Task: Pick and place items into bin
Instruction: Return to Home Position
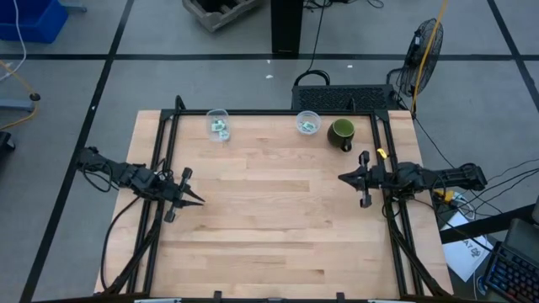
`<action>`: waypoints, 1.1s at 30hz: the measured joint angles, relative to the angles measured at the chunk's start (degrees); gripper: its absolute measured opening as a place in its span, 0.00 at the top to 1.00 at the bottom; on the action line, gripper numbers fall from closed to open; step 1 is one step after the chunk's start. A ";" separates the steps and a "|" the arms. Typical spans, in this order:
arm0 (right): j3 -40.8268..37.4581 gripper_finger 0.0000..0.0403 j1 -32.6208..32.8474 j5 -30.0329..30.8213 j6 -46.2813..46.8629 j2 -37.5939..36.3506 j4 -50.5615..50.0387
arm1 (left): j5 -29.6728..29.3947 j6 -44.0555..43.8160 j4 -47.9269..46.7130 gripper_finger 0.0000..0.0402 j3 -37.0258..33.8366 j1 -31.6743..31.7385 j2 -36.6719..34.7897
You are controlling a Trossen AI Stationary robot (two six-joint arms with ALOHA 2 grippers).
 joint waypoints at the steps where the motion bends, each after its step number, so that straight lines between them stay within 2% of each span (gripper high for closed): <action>1: 0.02 0.99 0.02 -0.14 -0.28 0.00 -0.27 | 0.00 -0.13 0.00 0.86 0.00 0.00 0.00; 11: 0.02 0.99 0.13 -0.09 -3.19 0.02 -0.81 | 0.00 -0.29 0.00 0.86 0.00 0.00 0.00; 19: 0.01 0.99 0.14 -0.03 11.96 0.04 0.63 | 0.00 -0.36 0.00 0.86 0.00 0.00 0.00; 33: 0.01 0.99 0.15 -0.01 13.18 0.04 0.78 | -0.02 -0.36 0.02 0.86 0.00 0.00 0.00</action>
